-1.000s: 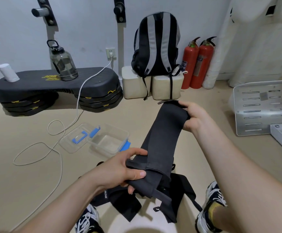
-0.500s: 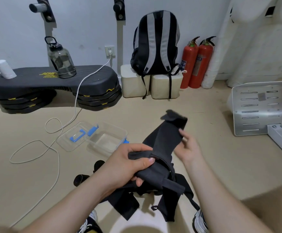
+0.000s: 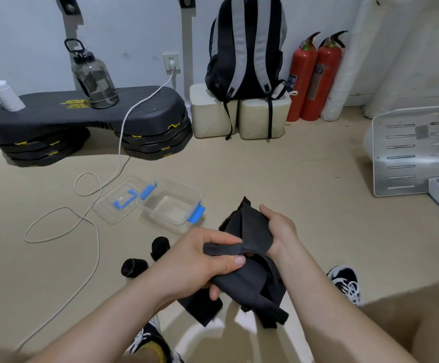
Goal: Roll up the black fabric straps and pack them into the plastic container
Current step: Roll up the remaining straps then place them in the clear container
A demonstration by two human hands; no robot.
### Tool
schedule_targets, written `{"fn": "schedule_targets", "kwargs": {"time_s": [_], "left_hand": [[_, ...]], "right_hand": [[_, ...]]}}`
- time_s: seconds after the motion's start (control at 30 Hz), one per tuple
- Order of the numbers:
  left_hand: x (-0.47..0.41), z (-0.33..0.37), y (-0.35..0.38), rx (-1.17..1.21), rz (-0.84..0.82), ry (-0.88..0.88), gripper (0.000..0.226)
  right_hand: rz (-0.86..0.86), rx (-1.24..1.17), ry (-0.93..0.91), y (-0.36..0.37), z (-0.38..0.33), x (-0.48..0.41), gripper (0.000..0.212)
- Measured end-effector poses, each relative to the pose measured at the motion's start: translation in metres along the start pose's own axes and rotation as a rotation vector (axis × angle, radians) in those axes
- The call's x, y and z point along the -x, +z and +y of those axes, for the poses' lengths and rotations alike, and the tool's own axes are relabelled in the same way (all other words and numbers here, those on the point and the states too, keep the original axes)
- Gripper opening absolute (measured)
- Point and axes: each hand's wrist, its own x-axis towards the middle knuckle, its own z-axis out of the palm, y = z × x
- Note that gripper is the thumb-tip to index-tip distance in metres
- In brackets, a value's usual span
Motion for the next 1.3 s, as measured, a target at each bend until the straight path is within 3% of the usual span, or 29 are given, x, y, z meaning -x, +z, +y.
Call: {"fn": "schedule_targets", "kwargs": {"time_s": [0.07,0.2,0.3,0.4,0.57,0.67,0.8,1.07,1.3], "left_hand": [[-0.002,-0.002,0.000,0.020,0.041,-0.018,0.016],[-0.006,-0.004,0.002,0.051,0.081,-0.028,0.024],[-0.008,-0.002,0.003,0.061,0.088,0.004,0.014],[-0.009,-0.003,0.001,0.067,0.117,0.023,0.013],[-0.011,-0.002,0.002,0.087,0.142,0.037,0.012],[-0.011,0.002,0.004,0.111,0.158,0.056,0.013],[-0.012,0.005,0.008,0.105,0.126,0.066,0.015],[-0.015,0.013,0.019,0.222,0.201,0.067,0.036],[-0.012,0.016,0.019,0.258,0.221,0.115,0.043]], "right_hand": [[-0.025,-0.106,0.032,-0.004,0.001,0.014,0.049],[-0.171,-0.100,0.055,-0.008,0.015,0.060,0.058],[-0.317,-0.068,0.095,-0.008,0.021,0.083,0.057],[-0.288,-0.019,-0.005,-0.003,0.007,0.097,0.075],[-0.248,0.035,0.007,0.012,-0.013,0.106,0.037],[-0.313,0.052,0.037,0.014,-0.016,0.116,0.054],[-0.343,0.128,-0.147,0.010,-0.028,0.121,0.023],[-0.191,0.357,-0.562,0.015,-0.027,0.124,0.030],[-0.258,0.512,-0.707,0.013,-0.039,0.134,0.050]]}}
